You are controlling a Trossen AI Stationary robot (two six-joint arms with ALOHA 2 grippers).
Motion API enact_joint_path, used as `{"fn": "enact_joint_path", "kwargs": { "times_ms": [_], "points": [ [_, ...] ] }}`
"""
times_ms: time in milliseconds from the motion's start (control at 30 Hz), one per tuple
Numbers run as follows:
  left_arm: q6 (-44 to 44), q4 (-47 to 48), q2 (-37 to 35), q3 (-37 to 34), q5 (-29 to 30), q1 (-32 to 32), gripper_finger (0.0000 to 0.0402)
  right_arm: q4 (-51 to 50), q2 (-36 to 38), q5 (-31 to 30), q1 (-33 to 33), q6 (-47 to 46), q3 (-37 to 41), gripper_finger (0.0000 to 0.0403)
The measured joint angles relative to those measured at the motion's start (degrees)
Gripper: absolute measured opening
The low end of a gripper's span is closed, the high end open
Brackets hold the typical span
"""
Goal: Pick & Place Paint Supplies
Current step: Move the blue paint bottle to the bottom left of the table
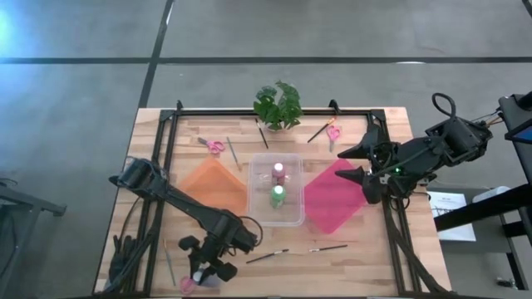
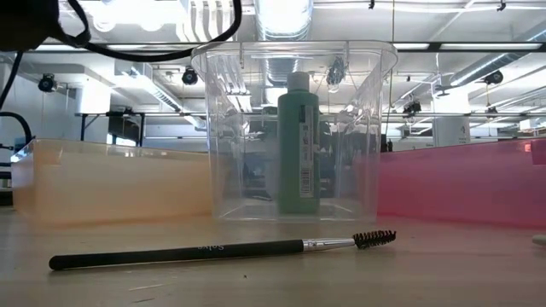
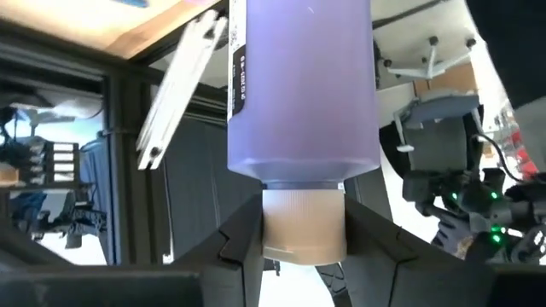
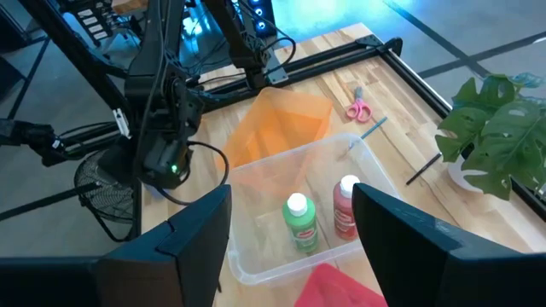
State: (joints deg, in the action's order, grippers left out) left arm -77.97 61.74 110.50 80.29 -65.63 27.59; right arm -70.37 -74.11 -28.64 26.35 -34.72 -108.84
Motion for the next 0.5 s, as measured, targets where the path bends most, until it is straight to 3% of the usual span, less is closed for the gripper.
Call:
{"fn": "enact_joint_path", "kwargs": {
  "times_ms": [233,500],
  "points": [
    [-1.4,-0.5,-0.1,-0.1,0.5,0.1,0.0201,0.0,0.0,0.1,0.0,0.0,0.0,0.0241],
    [-1.3,-0.9,-0.1,-0.1,1.0,0.1,0.02,0.0,0.0,0.2,0.0,0.0,0.0,0.0241]
  ]
}}
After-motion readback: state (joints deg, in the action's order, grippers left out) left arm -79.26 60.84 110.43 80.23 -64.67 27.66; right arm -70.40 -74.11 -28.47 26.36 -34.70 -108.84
